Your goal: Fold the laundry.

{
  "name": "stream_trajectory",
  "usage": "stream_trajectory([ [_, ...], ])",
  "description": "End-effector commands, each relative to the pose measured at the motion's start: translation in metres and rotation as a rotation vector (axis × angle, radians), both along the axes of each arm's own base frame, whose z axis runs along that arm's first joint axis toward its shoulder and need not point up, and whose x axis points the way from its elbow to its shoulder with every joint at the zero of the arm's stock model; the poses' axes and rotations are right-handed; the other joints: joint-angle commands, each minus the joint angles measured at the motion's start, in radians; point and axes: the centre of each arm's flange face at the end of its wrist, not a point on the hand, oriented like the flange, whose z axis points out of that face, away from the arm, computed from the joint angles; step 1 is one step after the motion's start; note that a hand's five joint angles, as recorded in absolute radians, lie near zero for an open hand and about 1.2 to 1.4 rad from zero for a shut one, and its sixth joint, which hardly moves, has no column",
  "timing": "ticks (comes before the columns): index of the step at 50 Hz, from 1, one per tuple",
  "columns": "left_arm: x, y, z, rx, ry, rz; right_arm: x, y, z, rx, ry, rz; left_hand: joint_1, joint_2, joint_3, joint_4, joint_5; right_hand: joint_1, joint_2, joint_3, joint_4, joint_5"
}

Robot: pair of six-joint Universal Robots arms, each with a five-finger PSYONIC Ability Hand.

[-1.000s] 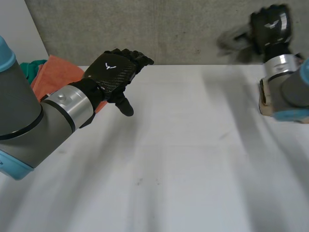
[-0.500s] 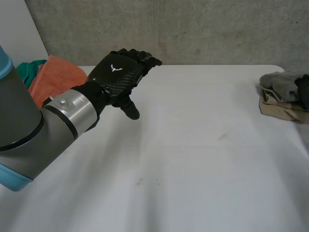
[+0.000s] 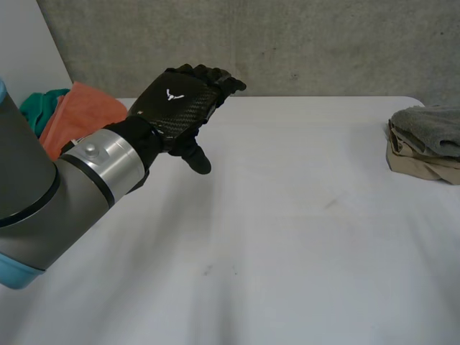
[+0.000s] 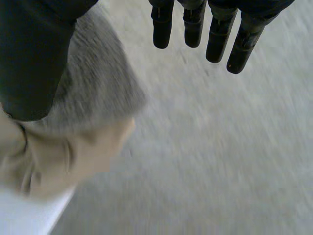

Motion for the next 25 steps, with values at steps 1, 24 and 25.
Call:
stream_trajectory([
  [1, 0.002, 0.001, 0.006, -0.001, 0.022, 0.001, -0.068, 0.036, 0.032, 0.185, -0.074, -0.43, 0.029, 0.014, 0.004, 0.014, -0.002, -0.04, -0.049, -0.038, -0.065, -0.067],
  [24, 0.064, -0.088, 0.049, -0.278, 0.15, 0.48, 0.136, 0.124, 0.181, -0.298, -0.265, 0.428, 0.02, 0.005, -0.004, 0.005, -0.011, -0.04, -0.049, -0.038, -0.065, -0.067],
  [25, 0.07, -0.097, 0.046, -0.282, 0.134, 0.502, 0.156, 0.135, 0.171, -0.258, -0.262, 0.501, 0.02, 0.005, -0.004, 0.005, -0.011, -0.04, -0.049, -0.038, -0.065, -0.067],
])
